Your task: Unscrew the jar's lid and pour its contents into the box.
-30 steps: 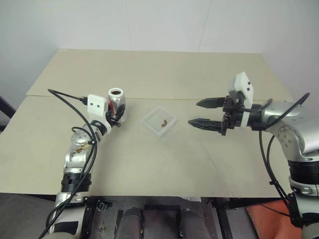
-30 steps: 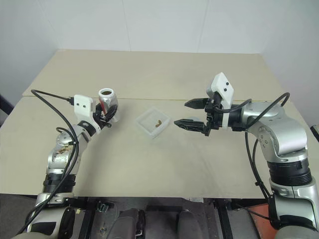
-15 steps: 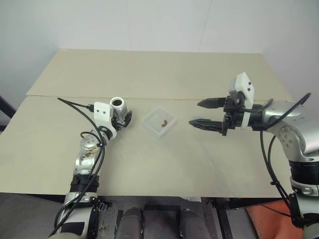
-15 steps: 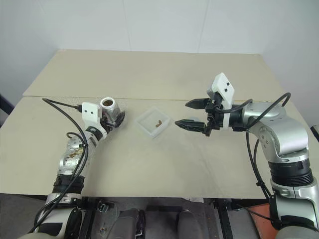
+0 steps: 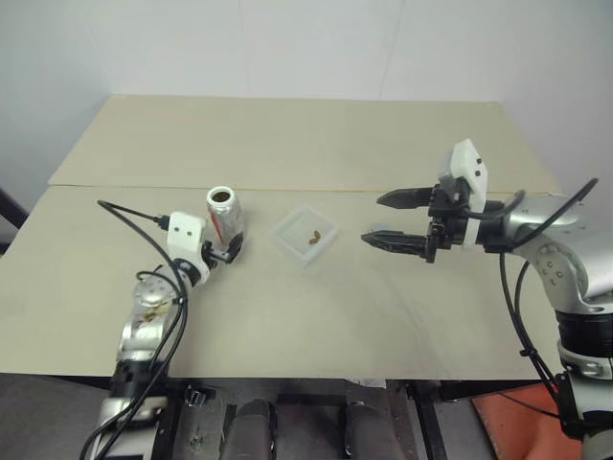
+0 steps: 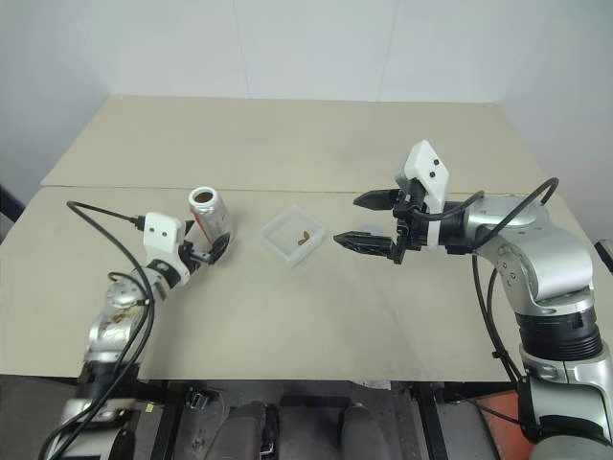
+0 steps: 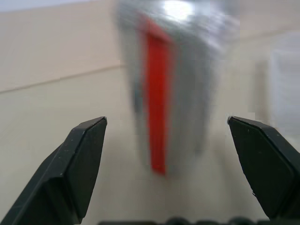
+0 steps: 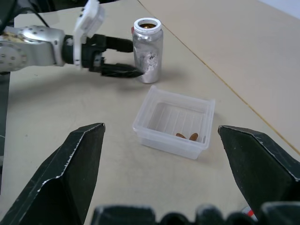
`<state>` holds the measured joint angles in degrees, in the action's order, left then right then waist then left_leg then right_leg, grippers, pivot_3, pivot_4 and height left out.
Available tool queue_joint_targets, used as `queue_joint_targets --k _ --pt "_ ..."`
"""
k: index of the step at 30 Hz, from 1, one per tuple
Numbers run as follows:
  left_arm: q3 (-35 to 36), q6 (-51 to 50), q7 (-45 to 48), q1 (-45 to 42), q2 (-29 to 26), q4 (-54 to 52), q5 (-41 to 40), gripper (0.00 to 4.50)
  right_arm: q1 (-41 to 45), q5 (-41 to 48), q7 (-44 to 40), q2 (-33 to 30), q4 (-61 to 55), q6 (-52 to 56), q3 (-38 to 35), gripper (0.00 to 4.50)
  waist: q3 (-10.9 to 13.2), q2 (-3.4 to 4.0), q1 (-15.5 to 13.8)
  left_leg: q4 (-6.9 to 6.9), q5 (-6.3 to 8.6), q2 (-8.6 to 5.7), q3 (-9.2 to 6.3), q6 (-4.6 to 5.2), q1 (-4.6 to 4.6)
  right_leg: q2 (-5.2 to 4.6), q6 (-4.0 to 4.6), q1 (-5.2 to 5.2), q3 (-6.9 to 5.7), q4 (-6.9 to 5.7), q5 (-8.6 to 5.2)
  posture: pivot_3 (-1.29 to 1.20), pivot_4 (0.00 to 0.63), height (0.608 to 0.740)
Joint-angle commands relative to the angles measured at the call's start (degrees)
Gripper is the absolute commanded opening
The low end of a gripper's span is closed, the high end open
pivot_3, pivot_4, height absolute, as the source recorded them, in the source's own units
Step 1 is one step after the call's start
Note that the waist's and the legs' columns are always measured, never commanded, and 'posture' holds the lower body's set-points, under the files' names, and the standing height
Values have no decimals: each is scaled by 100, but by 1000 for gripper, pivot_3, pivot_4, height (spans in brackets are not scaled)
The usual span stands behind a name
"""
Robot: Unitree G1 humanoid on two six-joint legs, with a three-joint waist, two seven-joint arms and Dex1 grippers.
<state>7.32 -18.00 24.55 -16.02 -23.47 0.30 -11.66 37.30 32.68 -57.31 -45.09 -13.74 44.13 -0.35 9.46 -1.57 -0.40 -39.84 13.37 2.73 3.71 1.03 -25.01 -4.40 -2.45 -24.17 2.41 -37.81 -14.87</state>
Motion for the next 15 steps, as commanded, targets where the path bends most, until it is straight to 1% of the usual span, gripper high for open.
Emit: queue_joint_targets --k 1,2,6,9,13,15 --pt "162 -489 363 373 -350 -1060 -377 4483 -39 21 -9 -100 -254 -117 -140 4500 0 0 2 0 0 0 -2 0 2 0 0 1 1 -1 0 0 150 740" --pt "193 -640 437 471 -429 -1237 -474 4483 -47 32 -12 -105 -263 -110 -149 4500 0 0 4 0 0 0 -3 0 2 0 0 1 1 0 0 0 150 740" --pt "690 -897 1539 1076 -1294 -2002 -1257 4483 -104 24 -50 -148 -254 -145 -173 4500 0 0 35 2 0 3 -7 0 12 0 1 7 4 3 0 0 150 740" --pt "1280 -1005 2420 1143 -1956 -2083 -1981 4483 -162 -11 -106 -202 -218 -220 -177 4500 0 1 33 5 0 5 -5 -1 16 0 5 6 2 -2 -3 0 150 740" --pt "1827 -1078 3538 1140 -2791 -1981 -2625 4483 -246 -32 -206 -289 -182 -322 -218 4500 0 1 54 7 0 5 12 -1 29 0 7 14 4 4 -3 0 150 740" --pt "2016 -1136 3993 1165 -3097 -1893 -2869 4483 -288 -43 -273 -373 -152 -382 -249 4500 0 1 58 10 0 6 23 -1 30 1 8 13 4 5 -4 0 150 740"
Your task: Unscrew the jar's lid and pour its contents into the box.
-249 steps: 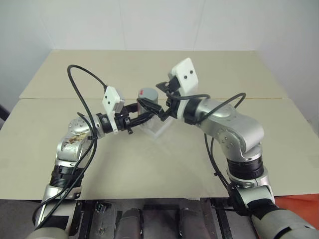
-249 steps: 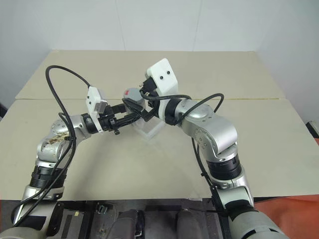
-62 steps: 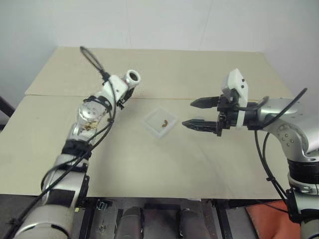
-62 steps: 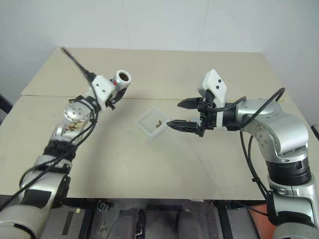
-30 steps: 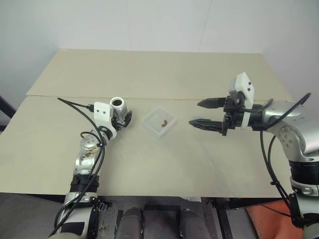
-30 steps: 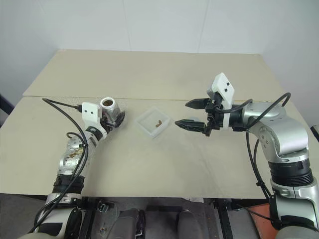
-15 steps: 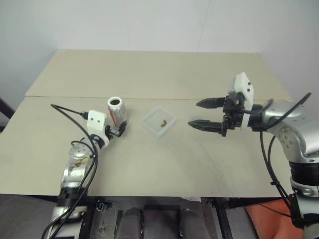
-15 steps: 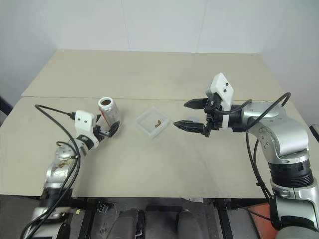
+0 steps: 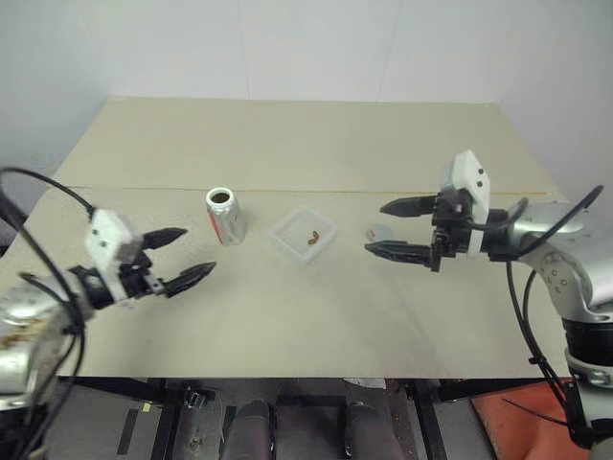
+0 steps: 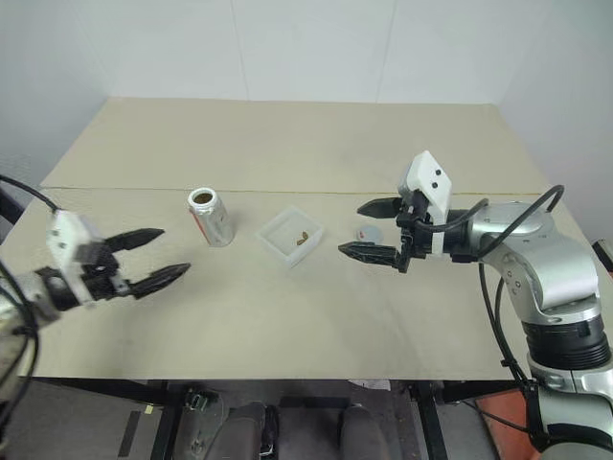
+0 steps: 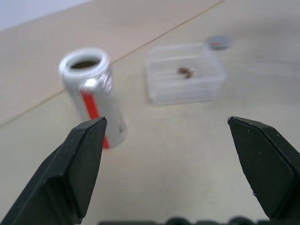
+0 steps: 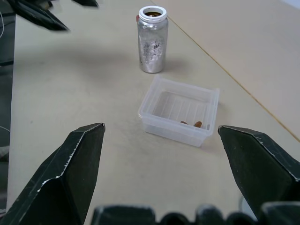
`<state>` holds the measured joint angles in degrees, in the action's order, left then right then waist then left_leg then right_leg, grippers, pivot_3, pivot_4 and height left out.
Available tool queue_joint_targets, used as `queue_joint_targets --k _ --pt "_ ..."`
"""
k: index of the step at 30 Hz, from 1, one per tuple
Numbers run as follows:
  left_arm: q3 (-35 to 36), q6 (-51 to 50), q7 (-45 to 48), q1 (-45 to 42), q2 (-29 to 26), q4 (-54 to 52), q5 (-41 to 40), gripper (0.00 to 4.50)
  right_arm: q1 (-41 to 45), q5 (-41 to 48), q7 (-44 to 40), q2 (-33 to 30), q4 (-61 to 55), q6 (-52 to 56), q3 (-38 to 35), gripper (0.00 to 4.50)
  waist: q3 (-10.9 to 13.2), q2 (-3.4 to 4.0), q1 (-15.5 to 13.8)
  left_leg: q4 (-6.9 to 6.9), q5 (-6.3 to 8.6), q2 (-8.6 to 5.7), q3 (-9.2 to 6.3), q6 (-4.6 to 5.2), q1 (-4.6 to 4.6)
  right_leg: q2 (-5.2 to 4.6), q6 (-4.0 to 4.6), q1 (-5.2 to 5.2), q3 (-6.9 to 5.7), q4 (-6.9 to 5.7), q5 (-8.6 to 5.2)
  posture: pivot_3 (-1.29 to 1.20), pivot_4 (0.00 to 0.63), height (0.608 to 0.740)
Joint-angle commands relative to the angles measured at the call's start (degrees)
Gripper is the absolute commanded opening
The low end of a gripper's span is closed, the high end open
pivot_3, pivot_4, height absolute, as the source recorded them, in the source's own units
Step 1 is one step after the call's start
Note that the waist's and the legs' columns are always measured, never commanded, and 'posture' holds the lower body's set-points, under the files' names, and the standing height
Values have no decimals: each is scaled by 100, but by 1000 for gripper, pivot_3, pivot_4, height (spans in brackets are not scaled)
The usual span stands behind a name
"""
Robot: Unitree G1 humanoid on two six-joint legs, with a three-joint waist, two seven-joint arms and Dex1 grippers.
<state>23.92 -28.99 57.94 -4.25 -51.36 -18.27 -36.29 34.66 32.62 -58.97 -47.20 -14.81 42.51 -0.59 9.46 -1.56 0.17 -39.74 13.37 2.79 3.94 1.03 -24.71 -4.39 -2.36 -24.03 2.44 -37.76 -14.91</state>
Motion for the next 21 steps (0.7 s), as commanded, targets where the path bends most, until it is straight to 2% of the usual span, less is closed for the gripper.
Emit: queue_joint_targets --k 1,9,21 --pt "412 46 854 12 -388 52 -452 4483 -29 -49 -137 -204 -15 -246 -227 4500 0 0 2 2 0 0 5 0 0 0 0 0 1 2 0 0 150 740" --pt "512 28 946 -289 -440 136 -726 4483 -65 -205 -238 -412 31 -367 -196 4500 0 0 18 3 0 3 9 0 1 3 1 -1 1 3 -1 0 150 740" --pt "270 -40 858 -371 -385 66 -845 4483 -439 17 -10 -442 -477 -112 -481 4500 0 0 36 4 0 3 10 0 1 2 0 -1 4 3 -1 0 150 740"
